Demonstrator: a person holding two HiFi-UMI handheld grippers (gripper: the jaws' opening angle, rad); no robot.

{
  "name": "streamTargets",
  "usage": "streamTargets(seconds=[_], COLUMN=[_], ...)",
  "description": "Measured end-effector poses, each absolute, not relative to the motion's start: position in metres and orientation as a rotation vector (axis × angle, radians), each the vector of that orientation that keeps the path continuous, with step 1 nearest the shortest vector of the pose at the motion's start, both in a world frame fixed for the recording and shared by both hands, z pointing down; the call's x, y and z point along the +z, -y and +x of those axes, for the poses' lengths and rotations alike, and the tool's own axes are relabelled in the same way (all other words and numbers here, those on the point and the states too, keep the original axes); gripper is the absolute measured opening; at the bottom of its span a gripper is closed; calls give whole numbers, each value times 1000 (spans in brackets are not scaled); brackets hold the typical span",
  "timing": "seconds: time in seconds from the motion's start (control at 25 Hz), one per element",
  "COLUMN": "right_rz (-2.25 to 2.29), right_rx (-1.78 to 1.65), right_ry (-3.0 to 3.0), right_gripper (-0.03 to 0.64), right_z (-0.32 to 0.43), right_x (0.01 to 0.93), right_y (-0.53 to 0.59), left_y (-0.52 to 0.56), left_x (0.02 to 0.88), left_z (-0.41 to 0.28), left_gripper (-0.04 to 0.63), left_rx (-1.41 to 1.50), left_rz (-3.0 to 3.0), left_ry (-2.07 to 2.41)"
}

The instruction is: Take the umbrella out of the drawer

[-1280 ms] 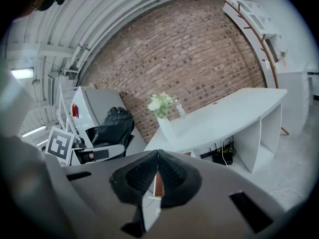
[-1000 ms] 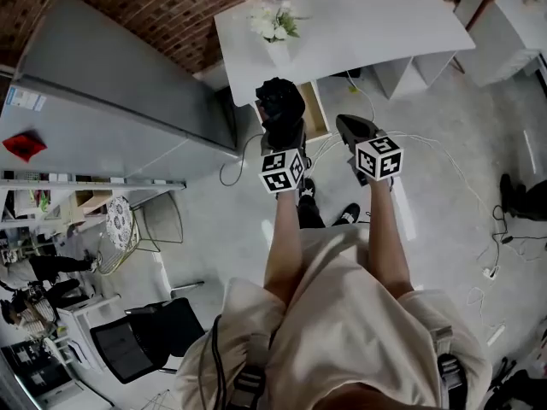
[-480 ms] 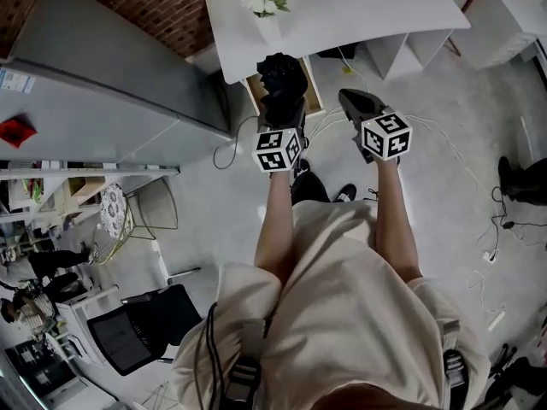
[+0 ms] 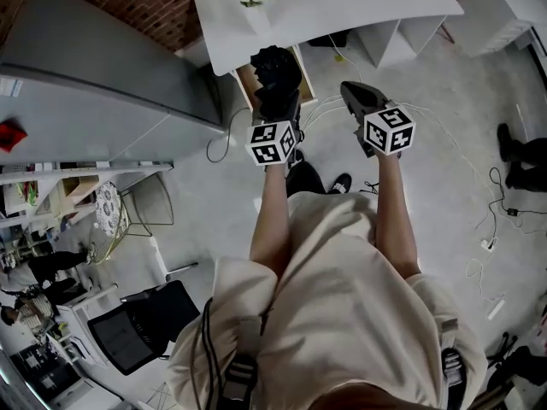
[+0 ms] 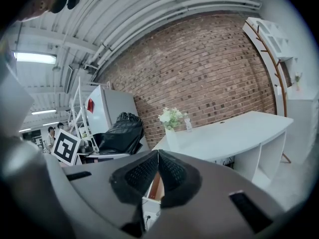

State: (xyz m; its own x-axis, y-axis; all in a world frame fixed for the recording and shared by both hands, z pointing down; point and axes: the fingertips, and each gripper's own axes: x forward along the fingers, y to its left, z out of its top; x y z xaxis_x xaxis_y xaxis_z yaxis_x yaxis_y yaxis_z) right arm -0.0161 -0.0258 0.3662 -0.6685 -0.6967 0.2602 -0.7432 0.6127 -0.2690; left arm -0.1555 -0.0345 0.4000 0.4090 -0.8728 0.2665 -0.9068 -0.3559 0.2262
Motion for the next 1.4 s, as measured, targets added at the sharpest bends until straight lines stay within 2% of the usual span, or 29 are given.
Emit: streamTargets(seconds=[1.4], right_rz=[1077], right_rx=[576], right_ry=[2738], right_gripper=[69], right_z=[-37], right_x=[378], right_y=[7], left_y=[23], left_x=[418], left_z=[-169], left_gripper=[249], left_rx=[191], left_rz=[2313], left_ry=[1536])
